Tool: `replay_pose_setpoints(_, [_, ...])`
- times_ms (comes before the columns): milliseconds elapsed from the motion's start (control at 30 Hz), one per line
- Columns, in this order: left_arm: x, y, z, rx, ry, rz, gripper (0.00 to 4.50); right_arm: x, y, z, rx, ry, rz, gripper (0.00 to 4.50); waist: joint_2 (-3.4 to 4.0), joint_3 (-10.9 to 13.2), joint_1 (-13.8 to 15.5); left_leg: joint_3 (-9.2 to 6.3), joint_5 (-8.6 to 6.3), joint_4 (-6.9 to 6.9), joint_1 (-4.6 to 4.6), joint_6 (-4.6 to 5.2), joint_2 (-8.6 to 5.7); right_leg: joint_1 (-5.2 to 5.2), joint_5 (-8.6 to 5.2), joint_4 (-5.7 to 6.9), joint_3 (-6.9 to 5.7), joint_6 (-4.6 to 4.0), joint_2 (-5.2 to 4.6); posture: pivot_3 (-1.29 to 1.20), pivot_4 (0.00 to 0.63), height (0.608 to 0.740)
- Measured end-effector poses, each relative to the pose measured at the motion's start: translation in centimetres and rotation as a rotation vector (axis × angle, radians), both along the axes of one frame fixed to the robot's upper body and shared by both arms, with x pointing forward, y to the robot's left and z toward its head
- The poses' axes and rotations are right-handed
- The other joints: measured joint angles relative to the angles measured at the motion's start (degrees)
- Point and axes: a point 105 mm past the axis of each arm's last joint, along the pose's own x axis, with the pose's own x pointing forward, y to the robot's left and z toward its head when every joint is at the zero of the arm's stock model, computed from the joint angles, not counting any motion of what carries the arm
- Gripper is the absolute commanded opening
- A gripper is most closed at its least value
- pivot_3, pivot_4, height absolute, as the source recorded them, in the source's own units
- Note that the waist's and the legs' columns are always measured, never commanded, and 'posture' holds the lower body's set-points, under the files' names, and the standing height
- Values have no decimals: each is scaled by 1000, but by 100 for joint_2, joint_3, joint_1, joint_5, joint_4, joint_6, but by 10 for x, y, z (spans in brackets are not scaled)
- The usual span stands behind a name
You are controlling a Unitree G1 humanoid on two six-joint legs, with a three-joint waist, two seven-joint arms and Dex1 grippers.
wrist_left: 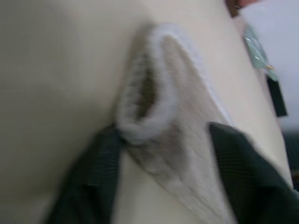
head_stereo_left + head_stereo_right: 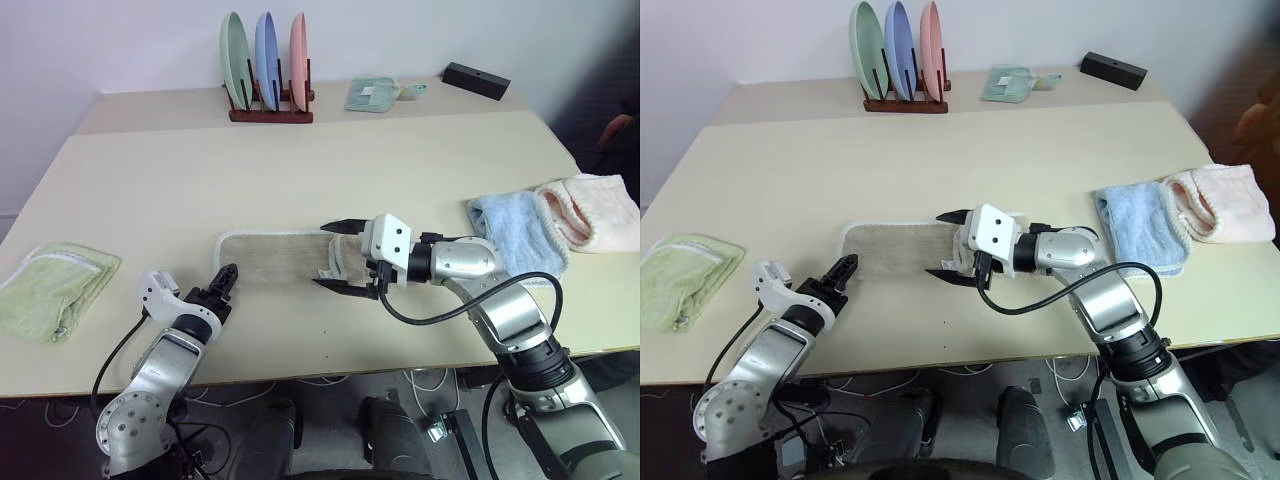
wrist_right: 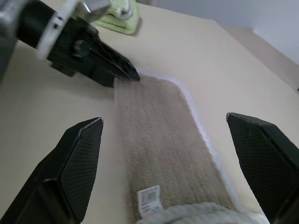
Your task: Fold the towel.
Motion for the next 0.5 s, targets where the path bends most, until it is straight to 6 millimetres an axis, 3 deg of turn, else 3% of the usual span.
replay_pose_setpoints(67, [0, 0, -4, -2, 15, 0, 31, -1, 0, 0, -1, -1, 0, 4333, -1, 1, -2, 0, 0, -1, -1, 0, 0, -1, 0, -1, -1, 0, 0, 0, 150, 738])
replay_pose_setpoints(167, [2, 4, 1, -4, -14, 17, 31, -3, 0, 0, -2, -2, -1, 4333, -4, 2, -3, 0, 0, -2, -2, 0, 1, -1, 0, -2, -2, 0, 0, 0, 150, 738])
replay_pose_setpoints(267, [4, 19, 20, 62, -108, 32, 31, -4, -2, -5, -9, 10, -14, 4333, -5, 3, -6, 2, 0, -3, -4, -1, 1, -3, -9, -3, -2, -15, 1, 0, 150, 738])
replay_pose_setpoints(433, [-5, 72, 69, 358, -282, 41, 31, -5, -9, -10, -37, 20, -33, 4333, -5, 3, -34, 6, 0, -15, -2, -1, 2, -13, -10, -2, 0, -18, 7, 0, 150, 738])
replay_pose_setpoints(500, [-8, 83, 85, 413, -338, 53, 31, -4, -10, -11, -44, 19, -38, 4333, -5, 3, -19, 5, -1, -13, -3, -1, 4, -12, -10, -4, 4, -18, 2, 0, 150, 738])
